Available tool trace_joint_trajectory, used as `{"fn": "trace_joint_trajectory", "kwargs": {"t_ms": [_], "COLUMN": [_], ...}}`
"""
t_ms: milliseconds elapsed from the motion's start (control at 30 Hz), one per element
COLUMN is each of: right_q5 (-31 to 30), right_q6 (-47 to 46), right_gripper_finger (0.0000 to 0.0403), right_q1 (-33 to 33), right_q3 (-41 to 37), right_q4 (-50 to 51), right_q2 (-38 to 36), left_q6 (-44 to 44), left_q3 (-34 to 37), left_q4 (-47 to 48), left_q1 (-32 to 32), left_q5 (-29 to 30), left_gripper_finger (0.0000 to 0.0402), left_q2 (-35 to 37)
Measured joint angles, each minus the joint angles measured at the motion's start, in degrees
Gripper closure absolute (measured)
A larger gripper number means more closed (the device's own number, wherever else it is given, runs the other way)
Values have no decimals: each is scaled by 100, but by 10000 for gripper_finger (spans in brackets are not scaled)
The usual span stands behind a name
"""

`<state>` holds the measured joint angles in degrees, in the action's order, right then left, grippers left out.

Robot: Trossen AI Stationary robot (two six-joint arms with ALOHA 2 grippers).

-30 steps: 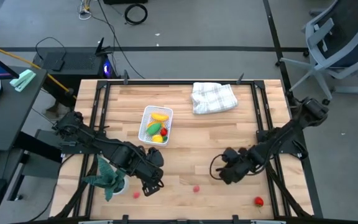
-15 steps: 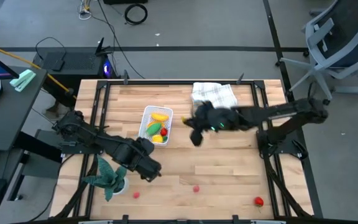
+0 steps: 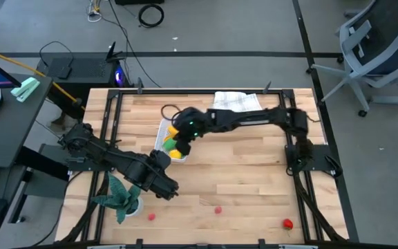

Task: Pick and placing Produce into tupperware
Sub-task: Put the corn into the white basket, then put the left peach into the white basket

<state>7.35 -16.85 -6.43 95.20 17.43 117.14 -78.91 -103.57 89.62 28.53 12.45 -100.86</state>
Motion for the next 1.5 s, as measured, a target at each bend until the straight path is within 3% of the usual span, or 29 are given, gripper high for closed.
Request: {"fn": "trace_joint_trajectory", "kwargs": {"t_ms": [267,767,867,967,1067,1233,1500], "right_q5": [-276,-411,-454,-452,-449,-449,-507], "right_q6": [1024,1067,1022,800,748,744,728], "right_gripper_finger": [389,269,258,255,257,258,258], "right_q1": [54,45,50,50,50,61,61], "right_q3": [203,201,201,205,204,210,205], "right_q4": [147,499,485,707,1276,2423,3660], "right_q2": [598,834,526,-1,-594,-1699,-3057], "left_q6": [2,4,129,664,1177,1813,2082], "left_q3": [0,7,7,7,4,0,9], "left_q4": [-13,-233,-368,-660,-1145,-2154,-1942], "left_q1": [11,-9,-2,-8,73,370,864], "left_q5": [134,345,221,-401,-847,-1069,-1885], "left_gripper_finger": [324,329,323,310,291,251,195], "left_q2": [0,2,4,4,-25,-174,-958]}}
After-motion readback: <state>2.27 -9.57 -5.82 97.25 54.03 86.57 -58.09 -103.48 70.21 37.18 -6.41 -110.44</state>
